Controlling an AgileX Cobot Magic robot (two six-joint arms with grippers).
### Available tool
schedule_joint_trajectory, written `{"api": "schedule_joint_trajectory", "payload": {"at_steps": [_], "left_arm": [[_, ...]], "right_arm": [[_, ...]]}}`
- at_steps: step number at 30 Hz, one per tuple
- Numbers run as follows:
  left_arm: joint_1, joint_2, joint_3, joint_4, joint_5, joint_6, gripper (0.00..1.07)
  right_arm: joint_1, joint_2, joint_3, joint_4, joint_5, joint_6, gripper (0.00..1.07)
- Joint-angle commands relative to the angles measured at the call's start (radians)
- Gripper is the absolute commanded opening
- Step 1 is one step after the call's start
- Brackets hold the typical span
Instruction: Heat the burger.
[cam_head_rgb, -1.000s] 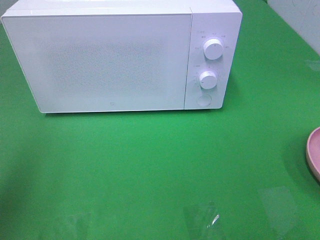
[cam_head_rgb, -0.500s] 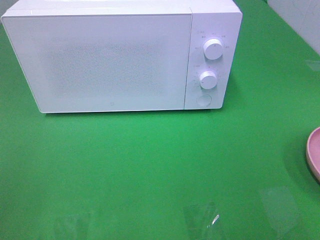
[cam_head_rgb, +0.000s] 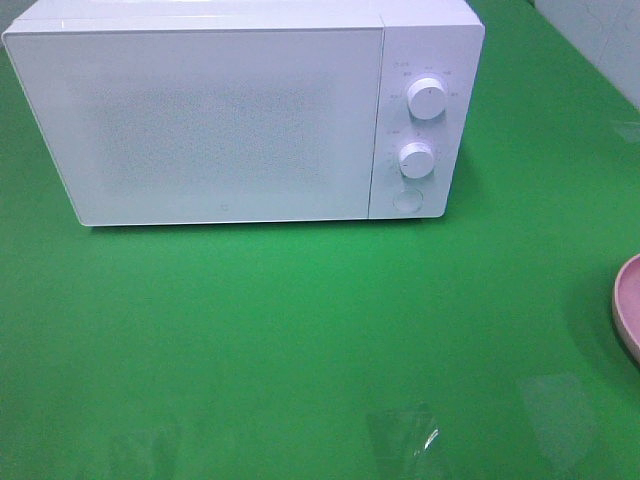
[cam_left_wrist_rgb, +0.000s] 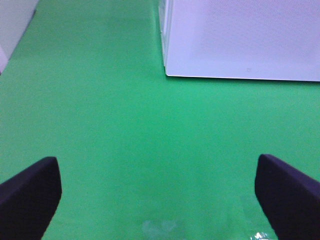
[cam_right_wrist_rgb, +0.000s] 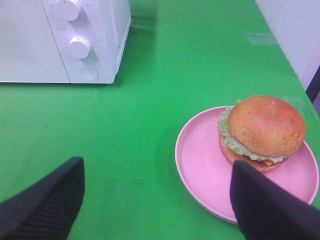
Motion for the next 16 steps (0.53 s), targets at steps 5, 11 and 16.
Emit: {"api": "schedule_joint_trajectory", "payload": {"at_steps": [5,11,16], "left_arm": [[0.099,-0.027,0.004,-0.005,-0.014,0.002,1.01],[0.099,-0.027,0.004,-0.007,-0.014,0.002,1.01],[0.099,-0.025,0.004,-0.007,-0.014,0.002,1.0]], "right_arm": [[-0.004,-0.028,0.001,0.005,-0.007,-0.007,0.76],[-0.004,-0.028,0.001,0.005,-0.007,-0.007,0.76],[-0.004,-0.028,0.001,0.005,-0.007,-0.007,0.76]]}}
